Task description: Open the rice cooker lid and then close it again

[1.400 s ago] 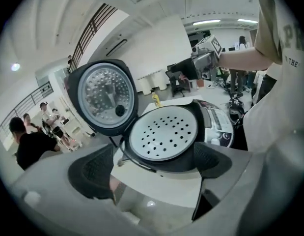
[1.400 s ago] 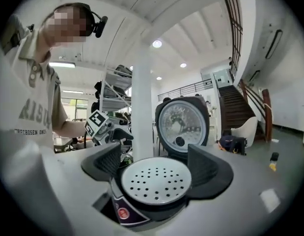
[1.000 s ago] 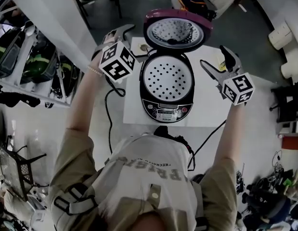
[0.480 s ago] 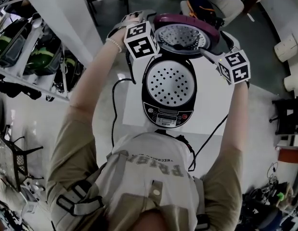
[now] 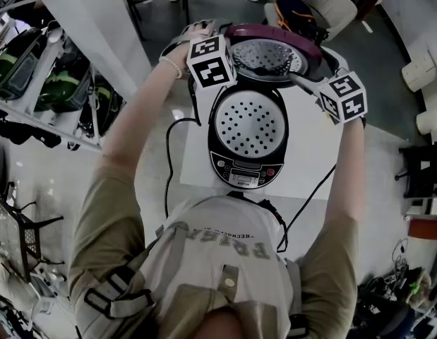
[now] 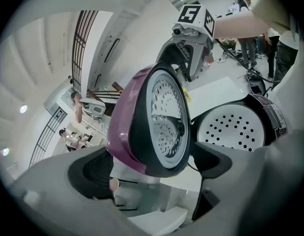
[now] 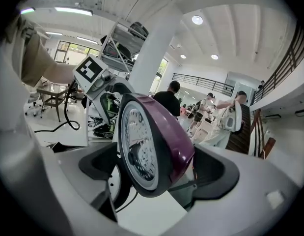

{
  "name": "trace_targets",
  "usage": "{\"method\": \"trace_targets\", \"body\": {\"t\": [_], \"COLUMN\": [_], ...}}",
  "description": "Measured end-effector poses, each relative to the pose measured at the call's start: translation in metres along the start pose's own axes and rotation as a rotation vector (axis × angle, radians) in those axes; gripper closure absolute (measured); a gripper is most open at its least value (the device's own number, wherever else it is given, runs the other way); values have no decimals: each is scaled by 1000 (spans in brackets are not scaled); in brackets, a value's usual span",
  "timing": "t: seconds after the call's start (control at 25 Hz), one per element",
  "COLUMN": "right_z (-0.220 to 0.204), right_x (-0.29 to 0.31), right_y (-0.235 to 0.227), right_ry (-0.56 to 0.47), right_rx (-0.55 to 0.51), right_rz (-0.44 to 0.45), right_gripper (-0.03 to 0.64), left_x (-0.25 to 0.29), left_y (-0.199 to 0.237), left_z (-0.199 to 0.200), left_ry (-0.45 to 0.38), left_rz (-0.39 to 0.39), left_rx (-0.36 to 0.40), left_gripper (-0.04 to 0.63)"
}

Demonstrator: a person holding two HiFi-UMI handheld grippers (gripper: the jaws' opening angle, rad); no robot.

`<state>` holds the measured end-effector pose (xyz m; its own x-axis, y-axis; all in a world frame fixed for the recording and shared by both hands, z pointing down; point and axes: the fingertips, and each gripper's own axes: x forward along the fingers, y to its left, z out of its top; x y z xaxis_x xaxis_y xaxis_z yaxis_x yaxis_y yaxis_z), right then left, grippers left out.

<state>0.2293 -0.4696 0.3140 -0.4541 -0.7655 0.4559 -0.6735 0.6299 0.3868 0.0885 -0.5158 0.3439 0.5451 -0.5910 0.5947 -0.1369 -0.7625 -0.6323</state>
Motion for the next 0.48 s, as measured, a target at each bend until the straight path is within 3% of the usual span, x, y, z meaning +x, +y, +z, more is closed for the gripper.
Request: {"method": "trace_targets", "body": {"t": [0.48], "right_z": [-6], "right_x": [-28], "right_y": [37], "right_ry": [-16], "right_rx": [-37], "right_rz": [37], "right_gripper": [161], "left_x": [-28], "left_y": [-37], "left_z": [0], "left_ry": [-14], "left_rz": [-31], "left_rx": [44], "left_gripper": [67]}}
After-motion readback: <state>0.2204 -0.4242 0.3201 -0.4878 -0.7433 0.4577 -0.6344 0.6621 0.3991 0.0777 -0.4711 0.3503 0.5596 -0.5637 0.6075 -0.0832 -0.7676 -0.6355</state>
